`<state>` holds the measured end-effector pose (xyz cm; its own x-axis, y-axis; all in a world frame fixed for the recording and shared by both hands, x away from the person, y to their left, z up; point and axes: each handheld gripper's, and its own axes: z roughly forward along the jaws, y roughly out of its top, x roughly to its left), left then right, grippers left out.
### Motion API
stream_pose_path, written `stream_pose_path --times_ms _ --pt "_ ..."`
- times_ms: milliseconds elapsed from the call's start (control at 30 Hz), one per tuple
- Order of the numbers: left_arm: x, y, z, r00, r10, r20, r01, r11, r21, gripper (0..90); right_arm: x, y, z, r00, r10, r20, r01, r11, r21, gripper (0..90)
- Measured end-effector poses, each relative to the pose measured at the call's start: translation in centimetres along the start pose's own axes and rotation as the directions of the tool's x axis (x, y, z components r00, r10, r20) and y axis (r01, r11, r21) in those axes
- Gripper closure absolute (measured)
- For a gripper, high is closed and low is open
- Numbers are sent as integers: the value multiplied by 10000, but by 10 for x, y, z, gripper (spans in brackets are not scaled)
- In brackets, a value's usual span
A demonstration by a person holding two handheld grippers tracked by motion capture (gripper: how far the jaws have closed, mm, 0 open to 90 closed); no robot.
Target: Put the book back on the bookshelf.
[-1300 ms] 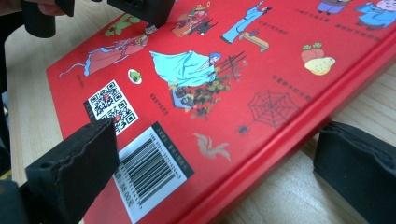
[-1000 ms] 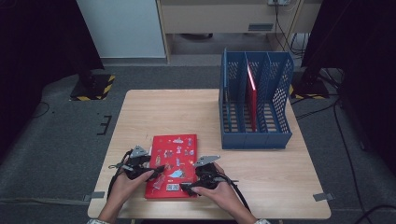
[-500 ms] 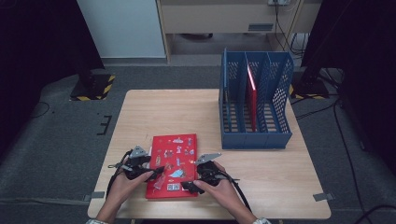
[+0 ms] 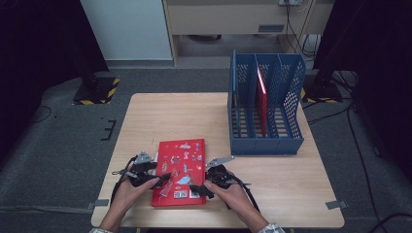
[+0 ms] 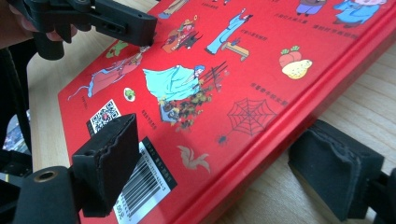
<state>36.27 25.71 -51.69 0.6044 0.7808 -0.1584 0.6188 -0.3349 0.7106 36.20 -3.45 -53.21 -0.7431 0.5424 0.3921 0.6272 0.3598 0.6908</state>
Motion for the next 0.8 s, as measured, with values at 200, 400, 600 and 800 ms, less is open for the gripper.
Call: stream_pose_path --times_ms 200,400,600,800 --pt "1 0 -2 9994 -325 98 327 9993 -160 178 3 8 -3 9997 -161 159 160 9999 44 171" --pt "3 -1 -4 9984 -497 269 505 9982 -309 193 7 17 -7 9996 -261 105 262 9996 -141 186" --pt "6 -1 -7 9968 -641 487 665 9967 -473 206 11 29 2 9996 -261 -136 260 9996 -126 184" --pt "7 -1 -8 9958 -719 574 751 9955 -570 207 13 40 7 9995 -166 -286 170 9998 118 183"
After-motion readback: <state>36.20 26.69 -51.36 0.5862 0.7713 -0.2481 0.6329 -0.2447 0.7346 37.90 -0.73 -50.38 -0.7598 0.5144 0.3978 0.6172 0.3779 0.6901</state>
